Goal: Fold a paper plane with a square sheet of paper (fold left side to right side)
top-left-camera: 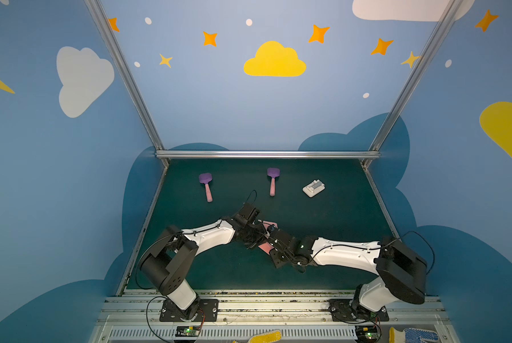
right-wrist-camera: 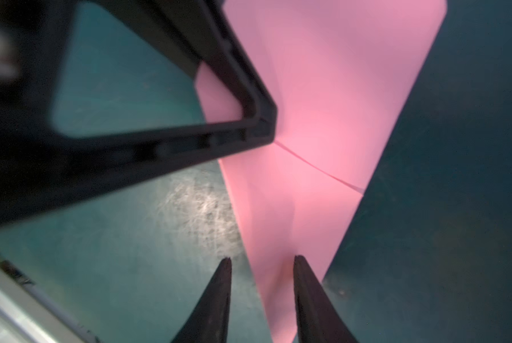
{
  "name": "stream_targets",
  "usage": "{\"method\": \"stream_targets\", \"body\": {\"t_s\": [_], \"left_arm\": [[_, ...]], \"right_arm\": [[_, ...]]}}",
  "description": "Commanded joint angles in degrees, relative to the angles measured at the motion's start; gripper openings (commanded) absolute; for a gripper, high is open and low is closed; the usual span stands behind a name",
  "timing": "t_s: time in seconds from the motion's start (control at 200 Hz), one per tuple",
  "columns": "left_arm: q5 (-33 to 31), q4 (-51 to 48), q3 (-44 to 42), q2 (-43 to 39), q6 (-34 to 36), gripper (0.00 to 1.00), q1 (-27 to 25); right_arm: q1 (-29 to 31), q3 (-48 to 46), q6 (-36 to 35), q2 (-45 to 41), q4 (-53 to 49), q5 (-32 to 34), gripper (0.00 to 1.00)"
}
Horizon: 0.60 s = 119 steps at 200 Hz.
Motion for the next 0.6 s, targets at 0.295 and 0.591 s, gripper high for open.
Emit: {"method": "stream_targets", "body": {"t_s": [0.295, 0.591], "left_arm": [[0.6, -0.8, -0.6, -1.4, 0.3, 0.04, -0.2], [0.9, -0.8, -0.7, -1.3, 0.4, 0.04, -0.2]], "right_arm": [[0.8, 1.0, -0.8, 0.9, -2.1, 3.6, 0.22], [0.9, 0.1, -0.7, 1.6, -1.3, 3.9, 0.17]]}}
